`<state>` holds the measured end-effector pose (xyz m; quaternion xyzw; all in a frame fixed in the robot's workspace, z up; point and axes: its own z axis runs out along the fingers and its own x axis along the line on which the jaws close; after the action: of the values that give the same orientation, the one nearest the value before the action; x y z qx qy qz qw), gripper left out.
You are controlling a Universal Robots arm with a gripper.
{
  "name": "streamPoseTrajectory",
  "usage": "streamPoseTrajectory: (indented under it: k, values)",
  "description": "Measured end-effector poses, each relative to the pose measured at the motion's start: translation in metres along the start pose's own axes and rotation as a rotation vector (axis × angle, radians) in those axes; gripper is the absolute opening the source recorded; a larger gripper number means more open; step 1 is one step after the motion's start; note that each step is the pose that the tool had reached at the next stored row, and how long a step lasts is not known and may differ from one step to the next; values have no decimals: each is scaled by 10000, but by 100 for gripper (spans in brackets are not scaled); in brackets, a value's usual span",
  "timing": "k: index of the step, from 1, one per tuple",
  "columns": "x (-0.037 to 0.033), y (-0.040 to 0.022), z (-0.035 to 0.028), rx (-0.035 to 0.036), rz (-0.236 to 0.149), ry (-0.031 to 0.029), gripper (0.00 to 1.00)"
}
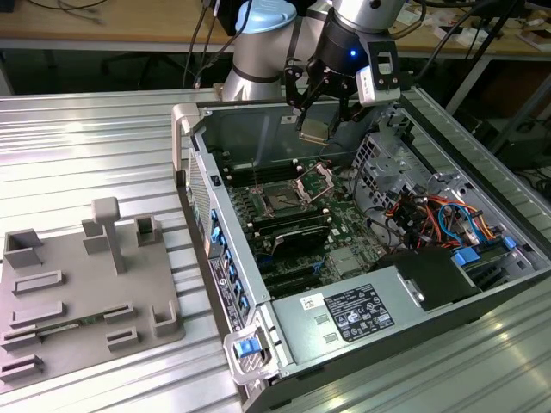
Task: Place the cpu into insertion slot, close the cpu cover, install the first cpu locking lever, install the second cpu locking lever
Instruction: 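Place the cpu into insertion slot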
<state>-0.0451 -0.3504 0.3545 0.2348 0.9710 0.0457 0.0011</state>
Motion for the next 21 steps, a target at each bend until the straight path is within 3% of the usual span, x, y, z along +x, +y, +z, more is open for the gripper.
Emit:
streamPoseTrajectory:
  k: [21]
  values:
    - [0, 0, 0, -3, 106, -10, 55]
